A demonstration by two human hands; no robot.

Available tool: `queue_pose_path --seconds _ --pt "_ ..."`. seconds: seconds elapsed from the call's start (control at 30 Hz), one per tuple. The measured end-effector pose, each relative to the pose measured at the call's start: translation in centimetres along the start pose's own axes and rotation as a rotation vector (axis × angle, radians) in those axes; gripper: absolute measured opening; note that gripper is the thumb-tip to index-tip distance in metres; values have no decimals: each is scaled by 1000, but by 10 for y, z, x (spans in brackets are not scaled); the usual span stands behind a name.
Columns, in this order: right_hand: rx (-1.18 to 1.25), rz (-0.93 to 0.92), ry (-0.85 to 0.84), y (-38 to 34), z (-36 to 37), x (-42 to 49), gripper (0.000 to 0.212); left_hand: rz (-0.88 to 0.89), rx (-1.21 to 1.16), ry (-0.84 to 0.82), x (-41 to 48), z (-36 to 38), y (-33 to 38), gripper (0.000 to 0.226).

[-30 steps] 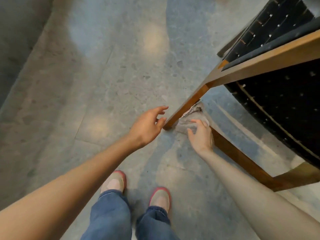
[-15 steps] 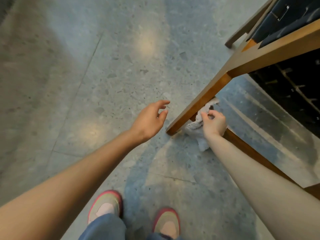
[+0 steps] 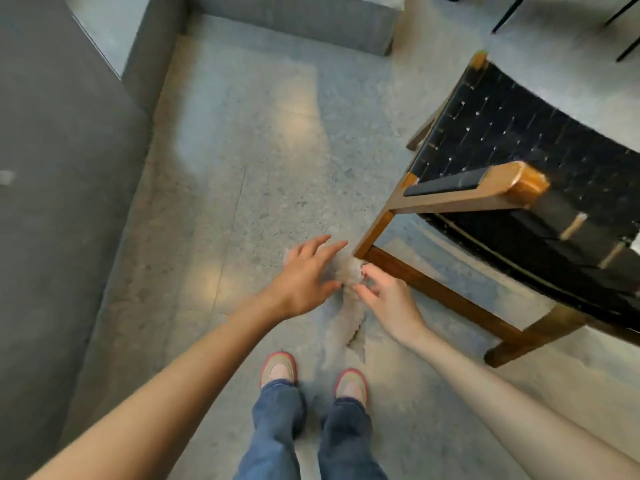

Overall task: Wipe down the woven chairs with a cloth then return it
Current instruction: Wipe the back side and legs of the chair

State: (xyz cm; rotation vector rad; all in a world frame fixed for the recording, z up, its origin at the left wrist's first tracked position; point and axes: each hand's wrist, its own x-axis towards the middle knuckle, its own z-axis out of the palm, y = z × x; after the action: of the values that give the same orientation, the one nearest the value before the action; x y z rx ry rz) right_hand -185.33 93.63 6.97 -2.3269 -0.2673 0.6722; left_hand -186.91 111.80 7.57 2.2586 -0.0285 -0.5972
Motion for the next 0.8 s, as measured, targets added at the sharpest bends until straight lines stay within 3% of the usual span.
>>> queue_pose_path --seconds 0.03,0.13,0.23,0.33,0.43,0.7,0.8 --pt "-17 -37 0 -18 -11 -12 8 -8 65 -33 -13 -19 9 74" --pt "2 -121 -9 -76 -46 -41 21 0 163 -112 -49 -72 38 83" --pt "-30 -196 0 -120 -77 -64 18 -3 149 -187 -77 -111 72 63" --pt "-66 -232 33 -145 -106 -89 17 72 -31 -136 -95 -136 101 30" --pt "-80 -239 38 -157 -133 -110 17 130 -158 -86 -110 -146 130 30" --pt "127 9 -52 -131 -191 -145 28 176 -237 -20 -99 -140 189 31" --pt "151 70 10 -116 -213 -142 23 185 -239 41 -75 -144 208 30"
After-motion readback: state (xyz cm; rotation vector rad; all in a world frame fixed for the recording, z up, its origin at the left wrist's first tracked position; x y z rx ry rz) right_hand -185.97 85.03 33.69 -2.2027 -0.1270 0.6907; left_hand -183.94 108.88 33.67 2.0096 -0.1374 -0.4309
